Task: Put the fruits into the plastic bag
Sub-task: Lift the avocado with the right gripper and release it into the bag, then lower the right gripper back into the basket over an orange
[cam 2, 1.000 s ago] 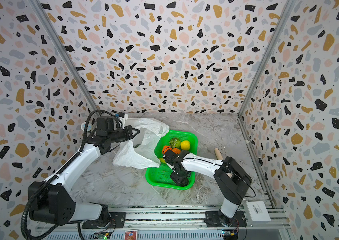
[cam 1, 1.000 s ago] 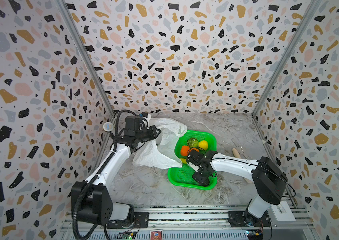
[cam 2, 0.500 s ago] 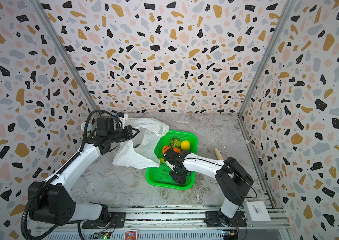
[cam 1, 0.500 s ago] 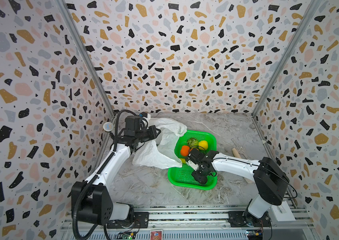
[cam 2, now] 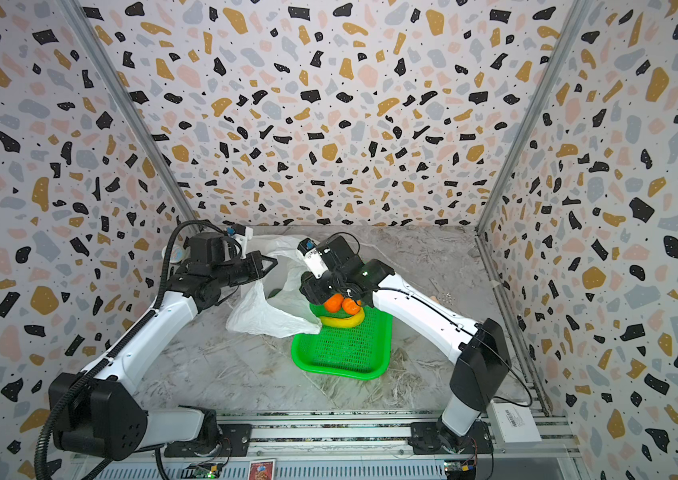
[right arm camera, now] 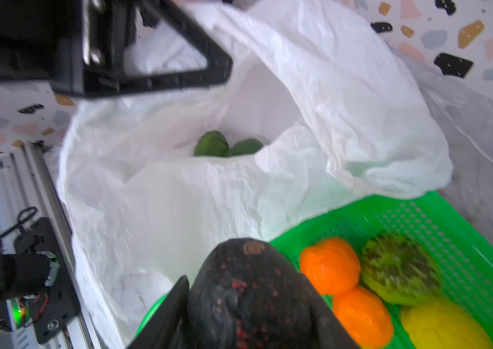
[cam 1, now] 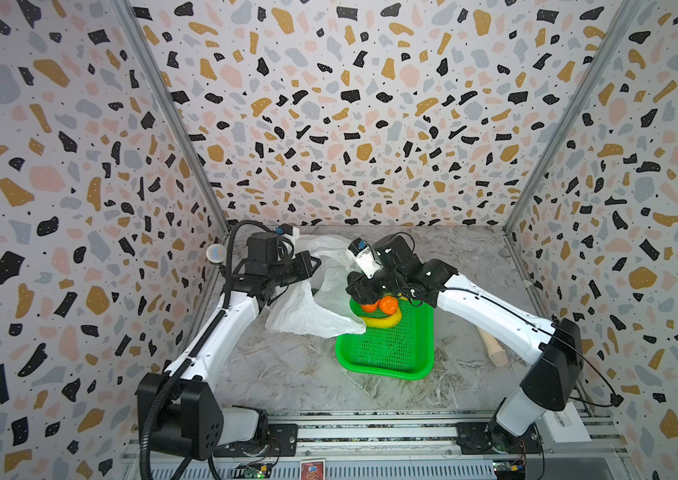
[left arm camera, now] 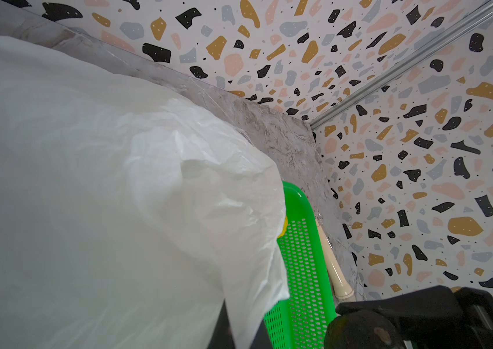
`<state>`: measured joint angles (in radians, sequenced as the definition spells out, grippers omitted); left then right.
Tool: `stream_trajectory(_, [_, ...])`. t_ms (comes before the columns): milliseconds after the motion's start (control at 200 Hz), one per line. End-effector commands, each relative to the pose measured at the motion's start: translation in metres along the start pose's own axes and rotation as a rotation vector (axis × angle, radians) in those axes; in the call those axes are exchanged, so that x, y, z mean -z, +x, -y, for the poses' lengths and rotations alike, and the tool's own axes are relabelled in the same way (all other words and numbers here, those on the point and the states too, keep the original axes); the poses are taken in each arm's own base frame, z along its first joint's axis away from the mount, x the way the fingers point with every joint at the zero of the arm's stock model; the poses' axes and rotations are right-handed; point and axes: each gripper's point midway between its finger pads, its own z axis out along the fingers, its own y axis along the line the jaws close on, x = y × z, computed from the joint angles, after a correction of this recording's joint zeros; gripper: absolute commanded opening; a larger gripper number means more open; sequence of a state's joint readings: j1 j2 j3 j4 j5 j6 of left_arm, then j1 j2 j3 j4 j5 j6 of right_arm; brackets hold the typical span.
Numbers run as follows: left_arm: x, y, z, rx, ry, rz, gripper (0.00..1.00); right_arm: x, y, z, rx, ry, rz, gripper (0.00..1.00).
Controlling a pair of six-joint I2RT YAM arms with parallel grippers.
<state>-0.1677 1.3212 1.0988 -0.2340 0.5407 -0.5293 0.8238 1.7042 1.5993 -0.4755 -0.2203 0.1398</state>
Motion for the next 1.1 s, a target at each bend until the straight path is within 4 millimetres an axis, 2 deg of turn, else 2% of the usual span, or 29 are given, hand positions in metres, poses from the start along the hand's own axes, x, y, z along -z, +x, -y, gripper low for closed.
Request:
stream_trajectory(0, [0.007, -0.007, 0.012, -0.002, 0.039, 0.046, 0.00, -0.032, -0.020, -0.015, -0.057, -0.172, 0.027, 0.30])
stream_trajectory(120, [0.011, -0.012, 0.017, 0.012, 0.059, 0.077, 0.00, -0.061, -0.047, -0.022, -0.129, -0.308, 0.043, 0.32])
stream_trajectory(165, [0.011, -0.013, 0.019, 0.019, 0.072, 0.083, 0.00, -0.067, -0.059, -0.025, -0.156, -0.359, 0.065, 0.36])
stream_trajectory(255, [0.011, -0.013, 0.022, 0.028, 0.088, 0.081, 0.00, -0.070, -0.081, -0.039, -0.186, -0.485, 0.105, 0.58])
stream_trajectory(320, [0.012, -0.012, 0.022, 0.031, 0.088, 0.082, 0.00, -0.070, -0.088, -0.043, -0.212, -0.525, 0.120, 0.74])
stream_trajectory(400, [0.012, -0.012, 0.022, 0.029, 0.089, 0.082, 0.00, -0.067, -0.087, -0.043, -0.213, -0.522, 0.132, 0.81])
stream_trajectory(526, [0.011, -0.011, 0.021, 0.032, 0.088, 0.081, 0.00, -0.059, -0.077, -0.026, -0.203, -0.407, 0.142, 0.83])
stream_trajectory(606, [0.011, -0.011, 0.020, 0.032, 0.085, 0.082, 0.00, -0.045, -0.070, -0.016, -0.187, -0.321, 0.140, 0.83])
stream_trajectory(686, [0.011, -0.010, 0.019, 0.029, 0.082, 0.080, 0.00, -0.019, -0.062, -0.008, -0.142, -0.229, 0.167, 0.83])
stream_trajectory(791, [0.009, -0.008, 0.017, 0.023, 0.074, 0.074, 0.00, 0.027, -0.051, 0.009, -0.118, -0.101, 0.255, 0.82])
stream_trajectory(856, [0.008, -0.006, 0.013, 0.018, 0.064, 0.068, 0.00, 0.047, -0.031, 0.027, -0.146, -0.016, 0.278, 0.81])
stream_trajectory(921, [0.007, -0.004, 0.012, 0.016, 0.060, 0.063, 0.00, 0.058, -0.008, 0.048, -0.202, 0.065, 0.271, 0.81])
stream_trajectory(1036, [0.004, -0.003, 0.012, 0.020, 0.062, 0.056, 0.00, 0.051, 0.038, 0.079, -0.300, 0.163, 0.186, 0.80])
stream_trajectory(1096, [0.004, -0.004, 0.012, 0.019, 0.061, 0.056, 0.00, 0.046, 0.054, 0.093, -0.325, 0.223, 0.140, 0.79])
